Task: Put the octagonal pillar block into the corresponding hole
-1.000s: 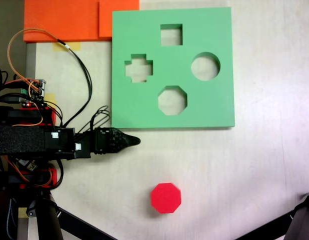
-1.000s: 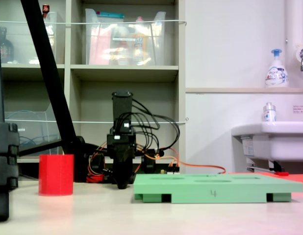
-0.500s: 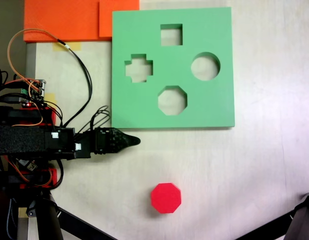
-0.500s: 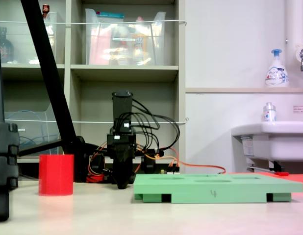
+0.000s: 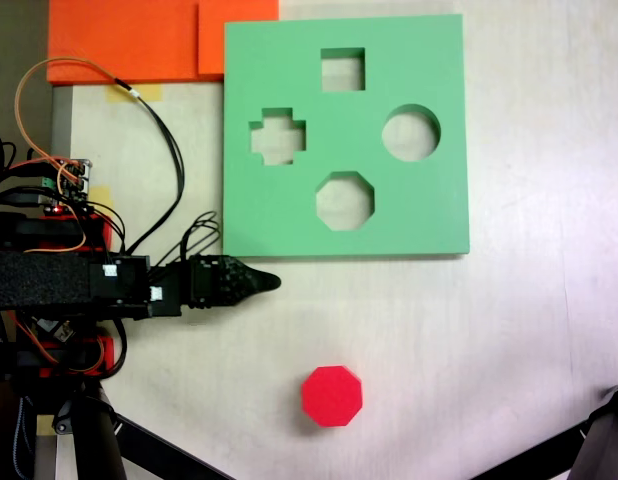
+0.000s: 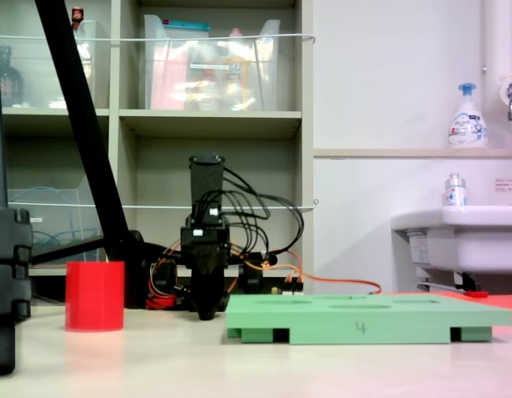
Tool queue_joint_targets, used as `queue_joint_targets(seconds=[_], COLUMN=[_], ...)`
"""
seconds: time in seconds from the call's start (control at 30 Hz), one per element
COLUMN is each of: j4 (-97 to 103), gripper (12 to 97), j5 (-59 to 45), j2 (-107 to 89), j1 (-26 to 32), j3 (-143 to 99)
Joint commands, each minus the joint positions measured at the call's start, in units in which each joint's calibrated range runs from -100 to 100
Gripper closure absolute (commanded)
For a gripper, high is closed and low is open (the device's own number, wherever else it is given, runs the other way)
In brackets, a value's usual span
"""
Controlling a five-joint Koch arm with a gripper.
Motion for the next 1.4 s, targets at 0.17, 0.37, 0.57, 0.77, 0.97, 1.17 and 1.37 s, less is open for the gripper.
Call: queue_joint_targets(seconds=[0.17, 0.37, 0.57, 0.77, 0.97, 1.17, 1.37], j4=[-5.21, -5.21, -5.12, -3.87, -2.9, -10.51, -33.43], gripper=[59.5, 59.7, 59.6, 59.7, 65.7, 66.0, 66.0], j5=[-0.2, 0.34, 0.34, 3.32, 16.9, 26.72, 35.21], j2=[-0.41, -0.41, -0.41, -0.41, -0.41, -0.41, -0.41], j1=[-0.05, -0.59, -1.47, -1.66, -1.66, -1.9, -2.05], j3=[-1.08, -1.08, -1.08, -1.08, -1.08, 5.0, 21.16])
